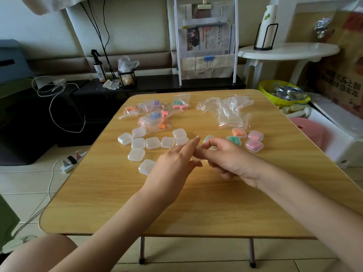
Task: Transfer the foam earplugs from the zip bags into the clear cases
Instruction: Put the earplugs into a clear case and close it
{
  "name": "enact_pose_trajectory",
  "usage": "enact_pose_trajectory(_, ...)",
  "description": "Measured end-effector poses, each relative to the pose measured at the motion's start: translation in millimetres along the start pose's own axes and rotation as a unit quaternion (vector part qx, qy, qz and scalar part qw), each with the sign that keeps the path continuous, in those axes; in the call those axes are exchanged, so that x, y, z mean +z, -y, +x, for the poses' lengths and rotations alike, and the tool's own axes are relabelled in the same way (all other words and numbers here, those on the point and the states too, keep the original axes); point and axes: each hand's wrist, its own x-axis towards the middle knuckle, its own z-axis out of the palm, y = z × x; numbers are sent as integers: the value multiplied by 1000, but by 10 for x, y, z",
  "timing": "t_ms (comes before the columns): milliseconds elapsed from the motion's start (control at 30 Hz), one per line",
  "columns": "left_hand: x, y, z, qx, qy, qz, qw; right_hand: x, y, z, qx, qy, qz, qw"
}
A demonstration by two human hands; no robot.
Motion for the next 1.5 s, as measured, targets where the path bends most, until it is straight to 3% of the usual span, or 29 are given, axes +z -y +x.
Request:
enact_pose_trajectory(200,36,55,-10,10,11,17,1000,-2,-13,4,-15,-7,-42,999)
enact_pose_trajectory(400,-56,52,35,-153,-9,-198,968,1,-11,9,-43,-30,-115,992)
enact_pose_trajectory(600,-71,80,-15,-104,-3,-87,991,-31,-7,-12,-33,-46,-152,987)
enact_pose_trajectory(900,-118,40,-35,-87,15,-31,996,3,-26,-8,-82,-8,-124,989)
enact_pose_trajectory(1133,-167,54,-8,-149,45,-165,974,-48,-15,12,-131,40,-105,985)
enact_pose_trajectory(1233,-202,8,4,-209,41,-275,937,-42,-58,52,-98,43,-80,991)
enact_pose_trajectory(1300,-279,-3,35,-284,6,-378,881,-65,-72,76,-85,10,-34,996)
enact_pose_trajectory(1400,-361,48,68,-380,11,-506,774,-121,-77,67,-182,-31,-107,977)
enact_pose_trajectory(1500,-345,43,42,-414,52,-564,713,-95,-66,7,-251,-40,-179,951)
